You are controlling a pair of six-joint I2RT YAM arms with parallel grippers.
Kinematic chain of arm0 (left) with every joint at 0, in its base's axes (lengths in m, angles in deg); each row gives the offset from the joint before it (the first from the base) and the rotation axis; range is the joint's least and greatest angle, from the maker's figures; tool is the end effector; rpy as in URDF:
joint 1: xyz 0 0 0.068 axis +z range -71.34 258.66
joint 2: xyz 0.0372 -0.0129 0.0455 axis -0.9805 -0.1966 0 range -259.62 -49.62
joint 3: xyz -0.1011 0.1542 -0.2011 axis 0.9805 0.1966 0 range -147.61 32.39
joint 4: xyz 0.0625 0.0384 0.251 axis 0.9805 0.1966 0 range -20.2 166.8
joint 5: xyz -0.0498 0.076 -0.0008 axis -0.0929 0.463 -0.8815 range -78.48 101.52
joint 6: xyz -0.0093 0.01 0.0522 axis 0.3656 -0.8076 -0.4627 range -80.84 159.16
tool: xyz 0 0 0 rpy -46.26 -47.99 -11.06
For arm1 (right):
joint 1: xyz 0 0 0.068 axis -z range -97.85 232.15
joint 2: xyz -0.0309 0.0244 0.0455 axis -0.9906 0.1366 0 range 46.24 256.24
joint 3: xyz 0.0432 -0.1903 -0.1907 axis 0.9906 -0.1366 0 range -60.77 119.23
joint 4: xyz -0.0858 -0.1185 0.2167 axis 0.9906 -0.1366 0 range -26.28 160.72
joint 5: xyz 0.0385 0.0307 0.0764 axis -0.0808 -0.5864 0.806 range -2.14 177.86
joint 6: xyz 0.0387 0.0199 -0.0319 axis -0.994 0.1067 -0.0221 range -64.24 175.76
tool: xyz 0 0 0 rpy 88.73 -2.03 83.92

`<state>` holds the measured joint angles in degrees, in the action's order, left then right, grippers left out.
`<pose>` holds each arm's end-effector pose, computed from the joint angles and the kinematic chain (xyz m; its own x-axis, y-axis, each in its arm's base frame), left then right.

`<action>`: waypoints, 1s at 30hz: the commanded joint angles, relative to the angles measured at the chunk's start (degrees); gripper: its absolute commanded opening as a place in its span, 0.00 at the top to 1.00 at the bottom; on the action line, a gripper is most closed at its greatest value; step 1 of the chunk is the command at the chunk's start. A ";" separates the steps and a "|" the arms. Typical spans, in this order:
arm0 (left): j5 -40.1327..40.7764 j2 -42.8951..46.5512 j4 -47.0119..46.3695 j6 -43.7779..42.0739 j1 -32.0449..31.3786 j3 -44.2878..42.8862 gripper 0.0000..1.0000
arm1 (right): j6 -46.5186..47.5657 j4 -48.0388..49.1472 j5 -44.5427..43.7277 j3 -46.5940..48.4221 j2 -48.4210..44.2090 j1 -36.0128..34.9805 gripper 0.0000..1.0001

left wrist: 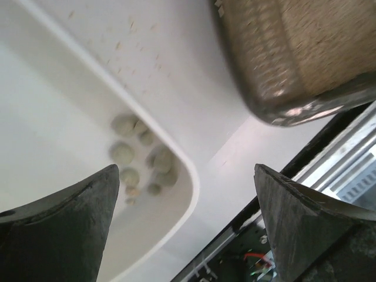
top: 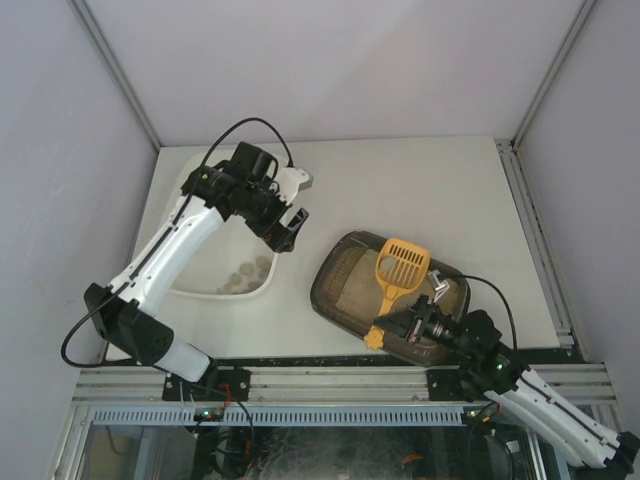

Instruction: Clean the litter box

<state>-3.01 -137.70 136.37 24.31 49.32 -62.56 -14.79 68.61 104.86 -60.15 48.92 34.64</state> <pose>0.2589 -0.1557 0.3727 -0.5776 0.6093 -0.5433 0.7581 0.6473 -0.0800 0.0673 0.0888 0.1692 -0.8670 0.3885 -0.3121 -0.2542 0.1939 0.9475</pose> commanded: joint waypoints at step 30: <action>-2.72 22.65 -13.12 7.15 21.99 17.79 0.00 | 4.81 0.40 4.95 6.80 14.42 8.59 1.00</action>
<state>0.80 -116.54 126.14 28.13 61.73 -43.68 -12.99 64.59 109.75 -58.55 55.96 45.05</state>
